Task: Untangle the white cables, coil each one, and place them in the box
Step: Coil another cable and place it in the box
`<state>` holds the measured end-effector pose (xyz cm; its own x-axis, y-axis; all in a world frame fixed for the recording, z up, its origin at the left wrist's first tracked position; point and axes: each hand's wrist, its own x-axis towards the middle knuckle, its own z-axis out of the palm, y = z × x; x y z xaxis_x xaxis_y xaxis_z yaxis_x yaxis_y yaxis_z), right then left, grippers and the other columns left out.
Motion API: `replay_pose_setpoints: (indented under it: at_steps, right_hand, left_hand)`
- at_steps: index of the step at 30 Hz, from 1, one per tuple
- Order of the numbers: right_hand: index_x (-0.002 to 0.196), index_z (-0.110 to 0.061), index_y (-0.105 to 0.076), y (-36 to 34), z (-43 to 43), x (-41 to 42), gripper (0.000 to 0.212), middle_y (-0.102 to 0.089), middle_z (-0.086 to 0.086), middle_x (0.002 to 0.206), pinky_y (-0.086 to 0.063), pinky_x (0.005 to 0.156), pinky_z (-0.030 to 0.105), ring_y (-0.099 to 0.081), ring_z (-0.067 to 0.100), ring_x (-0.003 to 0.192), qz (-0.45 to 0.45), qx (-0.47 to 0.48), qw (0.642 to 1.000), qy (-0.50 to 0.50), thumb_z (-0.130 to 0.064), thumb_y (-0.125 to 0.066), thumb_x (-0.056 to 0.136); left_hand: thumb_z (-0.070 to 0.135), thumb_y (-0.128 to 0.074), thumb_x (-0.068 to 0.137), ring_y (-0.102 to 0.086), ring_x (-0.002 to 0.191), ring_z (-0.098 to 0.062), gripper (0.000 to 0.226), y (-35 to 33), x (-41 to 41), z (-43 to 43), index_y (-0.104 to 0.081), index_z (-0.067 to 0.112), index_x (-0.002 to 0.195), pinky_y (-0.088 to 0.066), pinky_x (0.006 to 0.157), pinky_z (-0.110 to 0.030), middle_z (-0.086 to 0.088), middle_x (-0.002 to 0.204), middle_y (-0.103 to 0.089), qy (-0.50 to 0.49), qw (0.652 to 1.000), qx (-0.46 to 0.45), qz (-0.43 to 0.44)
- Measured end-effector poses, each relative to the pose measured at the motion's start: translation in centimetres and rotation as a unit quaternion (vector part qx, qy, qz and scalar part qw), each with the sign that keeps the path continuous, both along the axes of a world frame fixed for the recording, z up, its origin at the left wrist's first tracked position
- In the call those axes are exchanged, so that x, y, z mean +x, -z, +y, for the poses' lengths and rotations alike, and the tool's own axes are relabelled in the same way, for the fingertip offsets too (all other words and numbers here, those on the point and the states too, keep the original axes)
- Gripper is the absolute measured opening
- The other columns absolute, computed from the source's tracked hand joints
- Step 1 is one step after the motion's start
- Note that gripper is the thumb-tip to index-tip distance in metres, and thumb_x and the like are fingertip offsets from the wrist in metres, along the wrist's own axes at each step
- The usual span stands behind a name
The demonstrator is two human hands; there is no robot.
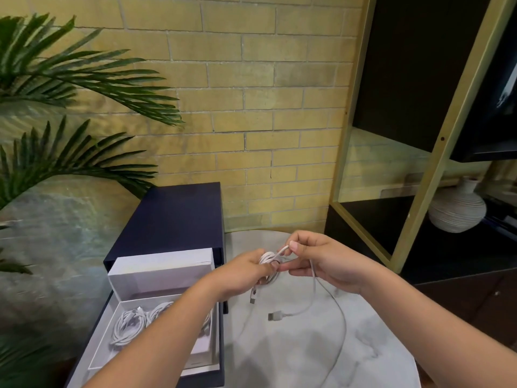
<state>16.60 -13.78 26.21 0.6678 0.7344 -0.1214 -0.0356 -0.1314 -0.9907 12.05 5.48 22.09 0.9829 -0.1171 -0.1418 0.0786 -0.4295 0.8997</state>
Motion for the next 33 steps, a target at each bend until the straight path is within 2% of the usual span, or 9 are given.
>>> replay_pose_setpoints:
  at_steps: [8,13,15,16,17,18,23,29,33]
  right_hand:
    - [0.086,-0.014,-0.062,-1.3,0.2,1.4,0.019,-0.064,-0.005,0.08,-0.044,0.076,0.024,-0.059,0.007,0.078,-0.162,-0.059,0.983,0.058,-0.021,-0.049,0.098]
    - [0.086,-0.026,-0.069,-0.9,-0.1,3.0,0.017,-0.06,-0.004,0.094,-0.044,0.088,0.03,-0.056,0.012,0.094,-0.337,-0.149,0.924,0.103,-0.025,-0.054,0.095]
    - [0.091,-0.026,-0.071,0.1,-0.1,3.2,0.018,-0.055,-0.003,0.094,-0.042,0.089,0.031,-0.051,0.016,0.095,-0.402,-0.178,0.892,0.102,-0.024,-0.053,0.096]
    - [0.094,-0.025,-0.072,0.7,0.0,3.1,0.018,-0.053,-0.005,0.092,-0.041,0.088,0.031,-0.05,0.016,0.095,-0.428,-0.179,0.879,0.109,-0.023,-0.054,0.095]
    - [0.096,-0.022,-0.073,1.1,0.2,2.9,0.018,-0.052,-0.006,0.09,-0.041,0.086,0.03,-0.049,0.015,0.094,-0.447,-0.171,0.87,0.12,-0.021,-0.055,0.095]
    - [0.098,-0.018,-0.073,1.4,0.4,2.8,0.018,-0.051,-0.006,0.088,-0.043,0.083,0.03,-0.05,0.014,0.091,-0.458,-0.16,0.864,0.134,-0.017,-0.056,0.094]
    - [0.115,-0.013,-0.064,2.2,1.7,1.3,0.022,-0.056,0.0,0.101,-0.053,0.077,0.026,-0.06,0.013,0.082,-0.38,-0.101,0.901,0.182,-0.016,-0.05,0.098]
    - [0.122,-0.026,-0.053,3.5,2.7,-0.7,0.029,-0.055,-0.01,0.116,-0.049,0.081,0.014,-0.058,0.0,0.099,-0.301,-0.032,0.94,0.156,-0.032,-0.055,0.094]
    - [0.113,-0.022,-0.057,3.7,3.1,-0.8,0.023,-0.064,-0.002,0.106,-0.055,0.082,0.027,-0.065,0.009,0.093,-0.226,-0.029,0.964,0.135,-0.017,-0.06,0.09]
  left_hand:
    - [0.055,-0.04,0.096,-0.04,0.061,-0.01,0.039,-1.1,-0.6,-1.8,-0.042,0.024,0.073,-0.034,0.062,-0.028,0.01,0.067,-0.044,0.014,0.995,0.09,-0.048]
    - [0.047,-0.045,0.097,-0.026,0.053,-0.009,0.039,-1.8,-0.4,-1.7,-0.041,0.021,0.068,-0.023,0.053,-0.023,0.008,0.062,-0.03,-0.028,0.996,-0.084,-0.031]
    - [0.039,-0.045,0.099,-0.021,0.054,-0.008,0.045,-2.4,-0.5,-1.8,-0.052,0.017,0.06,-0.019,0.051,-0.021,0.006,0.063,-0.025,-0.029,0.989,-0.138,-0.036]
    - [0.036,-0.045,0.099,-0.02,0.054,-0.008,0.042,-2.3,-0.4,-1.9,-0.067,0.007,0.078,-0.018,0.051,-0.02,0.006,0.063,-0.022,-0.025,0.988,-0.149,-0.04]
    - [0.034,-0.046,0.099,-0.018,0.054,-0.007,0.018,-2.7,-0.6,-2.1,-0.038,0.019,0.093,-0.017,0.05,-0.02,0.006,0.063,-0.02,-0.03,0.985,-0.166,-0.039]
    - [0.034,-0.047,0.098,-0.018,0.053,-0.007,0.039,-2.5,-0.5,-2.1,-0.074,0.015,0.076,-0.017,0.049,-0.019,0.006,0.062,-0.019,-0.032,0.984,-0.171,-0.046]
    - [0.047,-0.046,0.097,-0.022,0.047,-0.008,0.037,-1.9,0.0,-2.3,-0.051,0.018,0.073,-0.021,0.046,-0.022,0.014,0.051,-0.026,-0.094,0.988,-0.101,-0.064]
    - [0.049,-0.045,0.097,-0.031,0.051,-0.013,0.045,-1.7,0.4,-2.3,-0.062,0.029,0.06,-0.024,0.053,-0.03,0.009,0.053,-0.036,-0.133,0.982,-0.084,-0.102]
    - [0.043,-0.044,0.099,-0.033,0.04,-0.004,0.047,-1.9,0.6,-2.6,-0.06,0.027,0.057,-0.025,0.049,-0.024,0.014,0.044,-0.037,-0.144,0.98,-0.1,-0.092]
